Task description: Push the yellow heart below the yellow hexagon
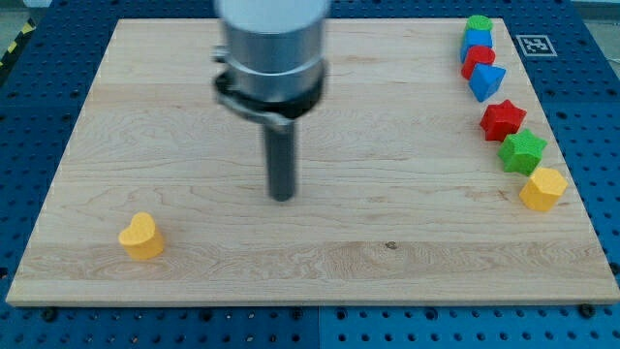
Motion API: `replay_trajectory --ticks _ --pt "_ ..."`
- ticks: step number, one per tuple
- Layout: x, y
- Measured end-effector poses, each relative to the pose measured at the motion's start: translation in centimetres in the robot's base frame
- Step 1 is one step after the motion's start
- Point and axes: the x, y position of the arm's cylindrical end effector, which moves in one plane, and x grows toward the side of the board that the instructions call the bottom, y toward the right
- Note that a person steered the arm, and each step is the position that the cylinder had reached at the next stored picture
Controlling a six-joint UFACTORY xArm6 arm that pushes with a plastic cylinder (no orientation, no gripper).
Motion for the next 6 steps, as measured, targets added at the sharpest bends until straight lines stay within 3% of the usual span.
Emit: replay_trajectory --ticks 2,3,6 --pt "0.0 -14.6" --pt "1.9 -18.2" --pt "6.0 -16.6"
